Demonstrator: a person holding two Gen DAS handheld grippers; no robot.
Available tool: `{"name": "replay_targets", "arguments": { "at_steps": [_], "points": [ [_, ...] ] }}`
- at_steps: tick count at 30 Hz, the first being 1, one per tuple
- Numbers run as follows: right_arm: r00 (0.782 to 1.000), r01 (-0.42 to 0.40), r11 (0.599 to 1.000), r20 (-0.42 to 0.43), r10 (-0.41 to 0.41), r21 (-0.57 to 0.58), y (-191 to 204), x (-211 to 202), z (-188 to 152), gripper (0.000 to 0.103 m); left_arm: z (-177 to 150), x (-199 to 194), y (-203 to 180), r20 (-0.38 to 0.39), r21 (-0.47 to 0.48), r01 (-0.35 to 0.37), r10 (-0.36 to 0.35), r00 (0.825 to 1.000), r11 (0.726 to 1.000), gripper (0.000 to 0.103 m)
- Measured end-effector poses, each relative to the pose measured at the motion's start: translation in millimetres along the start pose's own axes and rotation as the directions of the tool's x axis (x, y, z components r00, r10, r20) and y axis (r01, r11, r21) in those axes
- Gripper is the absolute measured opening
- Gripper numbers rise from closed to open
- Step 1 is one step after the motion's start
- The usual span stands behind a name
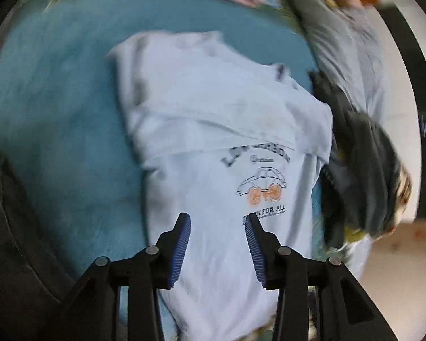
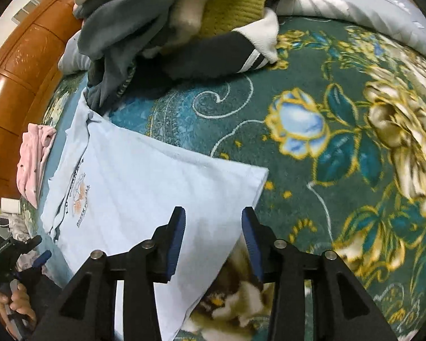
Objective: Fold clothes
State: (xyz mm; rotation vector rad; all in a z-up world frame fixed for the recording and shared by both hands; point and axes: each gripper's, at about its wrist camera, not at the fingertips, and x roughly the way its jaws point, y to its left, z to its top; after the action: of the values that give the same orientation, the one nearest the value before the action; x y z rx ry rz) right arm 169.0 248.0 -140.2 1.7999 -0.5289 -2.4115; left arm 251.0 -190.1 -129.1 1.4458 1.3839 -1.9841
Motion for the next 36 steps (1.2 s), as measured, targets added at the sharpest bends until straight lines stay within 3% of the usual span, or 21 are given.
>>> {"name": "replay_targets", "arguments": {
  "at_steps": [3, 5, 8, 12, 18, 23, 26, 27, 30, 33, 36],
  "points": [
    [1.0, -0.029, 0.999, -0.003, 0.029, -0.019, 4, 7, 17, 0.042, -9, 10, -25, 0.037, 0.085, -0.088, 0.085, 0.996, 0.992, 0.045],
    [0.999, -0.048, 0.998, -0.001, 0.048, -0.028, 3, 11, 25, 0.044, -16, 31, -35, 0.011, 0.159, -0.2, 0.201, 0.979, 0.967, 0.045],
    [0.998, -0.057, 0.998, 0.0, 0.057, -0.041, -1, 19, 36, 0.044, -23, 49, -27, -0.045, 0.093, -0.283, 0.288, 0.957, 0.955, 0.045],
    [1.0, -0.028, 0.999, -0.003, 0.027, -0.037, -14, 27, 39, 0.044, -31, 61, -13, -0.094, -0.033, -0.337, 0.333, 0.938, 0.941, 0.045],
    [0.998, -0.057, 0.998, -0.017, 0.056, -0.037, -25, 38, 31, 0.044, -43, 66, -28, -0.005, 0.048, -0.415, 0.415, 0.91, 0.909, 0.049],
    [0.997, -0.08, 0.996, -0.006, 0.08, -0.029, -22, 39, 19, 0.046, -43, 62, -25, -0.005, 0.034, -0.394, 0.394, 0.919, 0.919, 0.048],
    [0.995, -0.097, 0.995, -0.016, 0.097, -0.024, -16, 40, 15, 0.045, -42, 57, -20, -0.032, 0.007, -0.355, 0.355, 0.934, 0.935, 0.046],
    [0.995, -0.102, 0.995, -0.02, 0.102, -0.023, -14, 40, 14, 0.037, -42, 56, -19, -0.036, 0.003, -0.353, 0.353, 0.935, 0.935, 0.045],
    [0.995, -0.085, 0.996, -0.053, 0.085, 0.009, -12, 45, 11, 0.009, -44, 50, -11, -0.046, -0.017, -0.352, 0.351, 0.935, 0.936, 0.03],
    [0.989, -0.128, 0.991, -0.064, 0.13, 0.032, -9, 42, 12, 0.004, -48, 43, 1, -0.053, -0.028, -0.334, 0.332, 0.942, 0.942, 0.005],
    [0.979, -0.2, 0.979, -0.042, 0.201, 0.034, 1, 29, 21, 0.003, -49, 35, -3, -0.025, 0.004, -0.275, 0.275, 0.961, 0.961, 0.0]
  ]
}}
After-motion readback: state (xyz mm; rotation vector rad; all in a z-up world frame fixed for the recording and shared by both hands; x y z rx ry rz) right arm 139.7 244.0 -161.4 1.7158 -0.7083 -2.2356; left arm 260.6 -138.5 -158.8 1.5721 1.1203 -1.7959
